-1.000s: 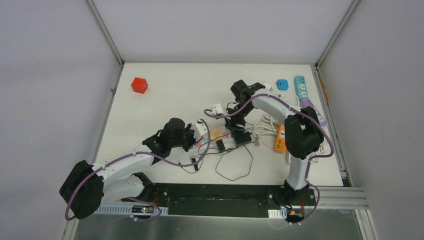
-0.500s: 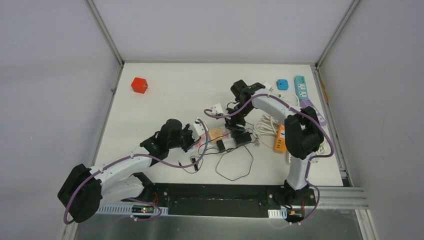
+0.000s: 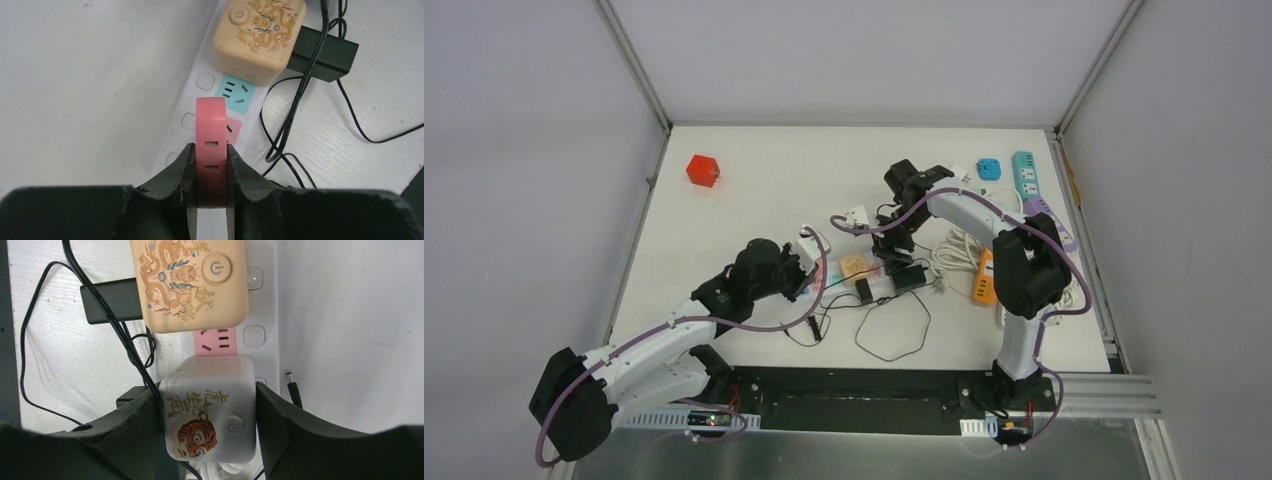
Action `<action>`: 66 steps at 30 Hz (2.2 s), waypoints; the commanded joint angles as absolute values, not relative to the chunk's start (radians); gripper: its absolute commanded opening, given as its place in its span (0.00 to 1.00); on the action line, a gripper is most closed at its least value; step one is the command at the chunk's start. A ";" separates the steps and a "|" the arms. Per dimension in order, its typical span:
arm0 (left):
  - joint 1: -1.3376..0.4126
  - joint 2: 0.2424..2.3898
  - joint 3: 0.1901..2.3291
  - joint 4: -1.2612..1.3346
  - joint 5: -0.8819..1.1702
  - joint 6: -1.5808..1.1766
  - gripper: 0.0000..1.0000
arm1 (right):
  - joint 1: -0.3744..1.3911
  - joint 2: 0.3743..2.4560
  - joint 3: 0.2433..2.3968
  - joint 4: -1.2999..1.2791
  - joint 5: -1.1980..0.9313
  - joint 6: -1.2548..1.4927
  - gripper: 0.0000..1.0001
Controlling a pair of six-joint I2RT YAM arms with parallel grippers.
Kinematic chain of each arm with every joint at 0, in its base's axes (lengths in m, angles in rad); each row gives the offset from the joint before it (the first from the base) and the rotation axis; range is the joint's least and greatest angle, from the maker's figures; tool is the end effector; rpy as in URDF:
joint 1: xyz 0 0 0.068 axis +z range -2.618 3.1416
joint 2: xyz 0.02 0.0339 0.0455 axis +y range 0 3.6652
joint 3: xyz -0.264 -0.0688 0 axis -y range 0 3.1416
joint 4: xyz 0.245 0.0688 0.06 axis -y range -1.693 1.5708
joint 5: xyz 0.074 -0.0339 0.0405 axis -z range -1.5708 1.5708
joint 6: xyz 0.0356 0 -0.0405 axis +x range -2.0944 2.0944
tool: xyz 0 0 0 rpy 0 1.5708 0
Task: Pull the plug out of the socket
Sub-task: Remove the plug from the socket, then place the plug at the corner of the board.
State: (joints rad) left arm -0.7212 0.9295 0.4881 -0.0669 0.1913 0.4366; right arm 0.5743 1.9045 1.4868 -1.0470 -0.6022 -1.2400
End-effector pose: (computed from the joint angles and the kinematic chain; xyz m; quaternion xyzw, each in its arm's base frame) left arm 0.1490 -0.1400 0.2216 0.5100 0.6919 -0.1530 0.4875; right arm 0.2961 0.2156 0.2156 -0.7609 0.5751 0.2634 0.1446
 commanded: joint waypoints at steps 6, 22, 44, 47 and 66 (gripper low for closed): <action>-0.727 0.790 0.502 -0.096 -0.060 0.038 0.00 | 0.589 1.920 1.502 -1.013 -0.452 -1.112 0.85; -0.637 0.807 0.523 -0.141 -0.090 -0.268 0.00 | 0.597 1.868 1.526 -1.027 -0.446 -1.086 1.00; -0.486 0.792 0.471 -0.067 -0.018 -0.401 0.00 | 0.592 1.810 1.540 -1.121 -0.532 -1.169 1.00; -0.476 0.792 0.471 -0.065 -0.012 -0.404 0.00 | 0.593 1.804 1.545 -1.124 -0.538 -1.164 1.00; -0.243 0.908 0.448 0.157 0.187 -0.556 0.00 | 0.583 1.763 1.580 -1.128 -0.552 -1.100 1.00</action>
State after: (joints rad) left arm -0.3099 0.8806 0.4656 0.0082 0.1081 -0.4782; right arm 0.5873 1.8301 1.5375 -1.1133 -0.5106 -1.1057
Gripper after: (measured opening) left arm 0.197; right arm 0.996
